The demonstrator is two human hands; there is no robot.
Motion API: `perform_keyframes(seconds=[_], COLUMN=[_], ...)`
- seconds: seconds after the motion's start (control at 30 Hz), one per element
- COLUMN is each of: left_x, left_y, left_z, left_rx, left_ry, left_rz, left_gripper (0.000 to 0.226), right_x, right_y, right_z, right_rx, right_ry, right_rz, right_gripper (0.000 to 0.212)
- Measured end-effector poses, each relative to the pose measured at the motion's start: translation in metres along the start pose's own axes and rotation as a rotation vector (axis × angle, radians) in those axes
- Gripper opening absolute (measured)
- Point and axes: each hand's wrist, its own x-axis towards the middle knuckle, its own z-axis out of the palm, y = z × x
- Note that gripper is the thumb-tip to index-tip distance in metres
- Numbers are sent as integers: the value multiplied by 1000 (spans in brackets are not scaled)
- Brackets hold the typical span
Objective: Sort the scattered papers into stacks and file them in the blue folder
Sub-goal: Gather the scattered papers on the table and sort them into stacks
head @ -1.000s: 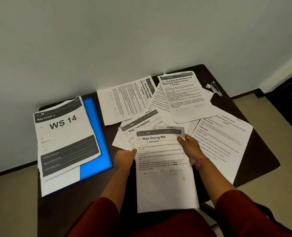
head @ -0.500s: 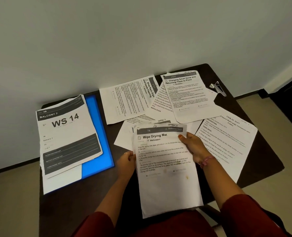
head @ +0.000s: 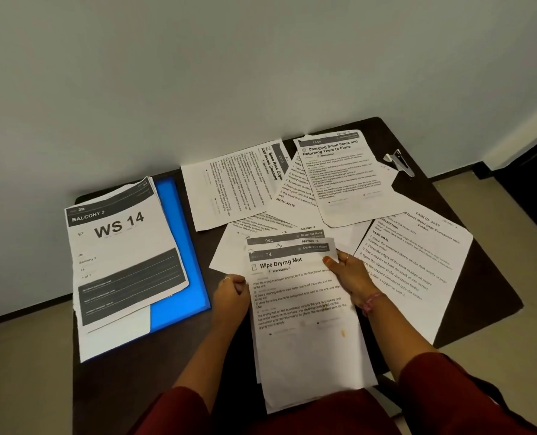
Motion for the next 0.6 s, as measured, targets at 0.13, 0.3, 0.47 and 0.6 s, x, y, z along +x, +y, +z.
perform_keyframes(seconds=[0.13,0.3,0.47,0.6], left_x=[18,59,97,117], left_y=[7,26,42,49], left_z=[-10,-30,-49,-55], left_rx=[146,201,-358,-626], left_ry=[148,211,302,265], left_rz=[145,155,-260,-374], left_gripper=[28,42,57,2], right_x=[0,4,5,7], right_y=[3,3,3,4], right_z=[-2,-6,-5,-4], right_rx=[-51,-93,-90,-74], right_ry=[16,-7,-6,1], right_rz=[-33,-20,-12,-9], right_gripper=[32,31,24,27])
